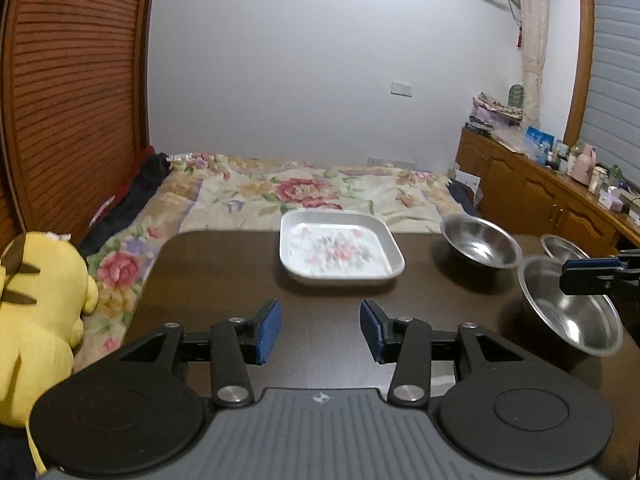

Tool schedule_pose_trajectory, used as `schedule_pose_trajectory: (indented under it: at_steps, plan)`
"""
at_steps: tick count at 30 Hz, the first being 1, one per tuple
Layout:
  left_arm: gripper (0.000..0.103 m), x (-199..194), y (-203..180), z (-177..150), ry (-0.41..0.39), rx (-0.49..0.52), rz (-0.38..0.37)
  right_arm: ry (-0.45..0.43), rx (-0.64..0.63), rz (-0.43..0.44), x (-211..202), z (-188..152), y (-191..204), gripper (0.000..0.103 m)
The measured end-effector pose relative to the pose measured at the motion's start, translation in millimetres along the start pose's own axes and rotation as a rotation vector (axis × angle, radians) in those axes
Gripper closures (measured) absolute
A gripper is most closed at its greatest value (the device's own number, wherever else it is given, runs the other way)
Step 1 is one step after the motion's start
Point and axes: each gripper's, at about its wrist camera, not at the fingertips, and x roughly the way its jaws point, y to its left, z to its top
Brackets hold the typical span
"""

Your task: Organize plates and bowls

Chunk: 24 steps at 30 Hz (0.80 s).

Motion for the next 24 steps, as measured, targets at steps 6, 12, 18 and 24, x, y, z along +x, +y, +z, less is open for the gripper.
schedule_pose_trajectory:
  at_steps: [6, 12, 18, 24]
  plan:
    - [0.056, 25, 5, 24, 0.000, 0.022, 0.021, 0.013, 0.006, 0.017, 26, 25, -11, 0.074]
    - [0.055, 51, 11, 38, 0.018, 0.046, 0.024, 0.041, -0.002, 0.018, 54, 46, -16, 0.065]
    - [0.055, 86, 22, 44, 0.061, 0.042, 0.006, 0.099, -0.026, 0.016, 87, 61, -17, 0.064]
    - [0.055, 118, 29, 50, 0.099, 0.045, -0.011, 0.166, -0.039, -0.001, 126, 75, -21, 0.064]
